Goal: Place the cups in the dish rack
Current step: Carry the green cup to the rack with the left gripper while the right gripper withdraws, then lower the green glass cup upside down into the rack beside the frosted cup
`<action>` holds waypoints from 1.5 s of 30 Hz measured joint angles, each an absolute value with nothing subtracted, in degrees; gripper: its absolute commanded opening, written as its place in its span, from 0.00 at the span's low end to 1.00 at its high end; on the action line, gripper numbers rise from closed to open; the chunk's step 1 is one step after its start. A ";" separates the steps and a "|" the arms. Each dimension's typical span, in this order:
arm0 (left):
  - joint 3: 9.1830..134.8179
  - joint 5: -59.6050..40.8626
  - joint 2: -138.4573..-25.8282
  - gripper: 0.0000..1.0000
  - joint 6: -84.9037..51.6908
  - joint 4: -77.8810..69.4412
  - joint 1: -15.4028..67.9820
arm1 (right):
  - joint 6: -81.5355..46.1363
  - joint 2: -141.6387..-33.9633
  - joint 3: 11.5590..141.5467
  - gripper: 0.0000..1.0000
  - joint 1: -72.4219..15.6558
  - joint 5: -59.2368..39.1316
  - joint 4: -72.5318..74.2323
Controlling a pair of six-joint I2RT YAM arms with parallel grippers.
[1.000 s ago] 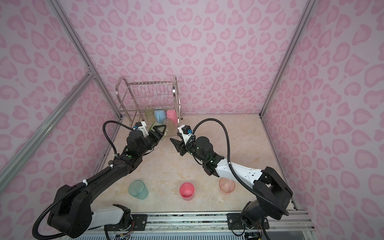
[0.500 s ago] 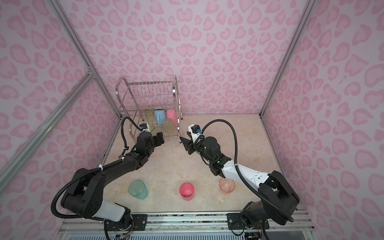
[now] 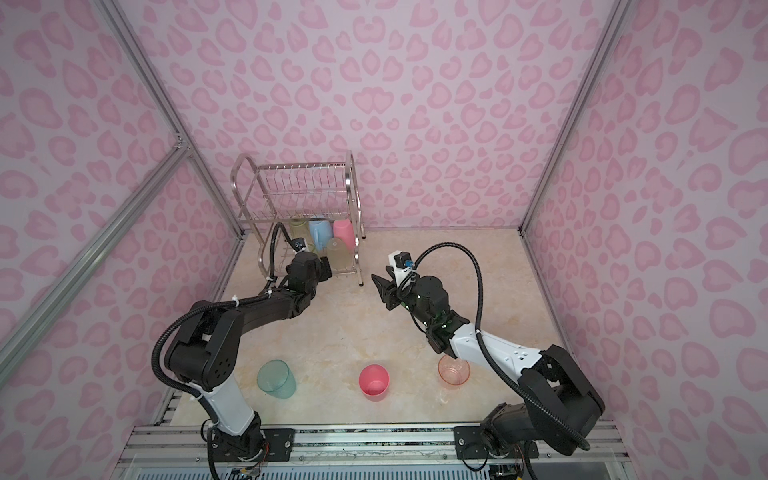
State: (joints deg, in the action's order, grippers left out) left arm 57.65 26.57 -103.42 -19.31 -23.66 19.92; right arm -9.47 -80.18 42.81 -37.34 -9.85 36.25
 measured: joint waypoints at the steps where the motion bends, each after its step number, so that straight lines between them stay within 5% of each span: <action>1: 58.02 26.72 -103.88 0.74 -19.33 -23.64 19.68 | -9.50 -80.12 42.63 0.49 -37.17 -9.85 36.27; 45: 74.11 20.58 -114.37 0.76 -14.79 -12.43 13.34 | -11.84 -83.90 42.65 0.48 -33.63 -10.44 39.33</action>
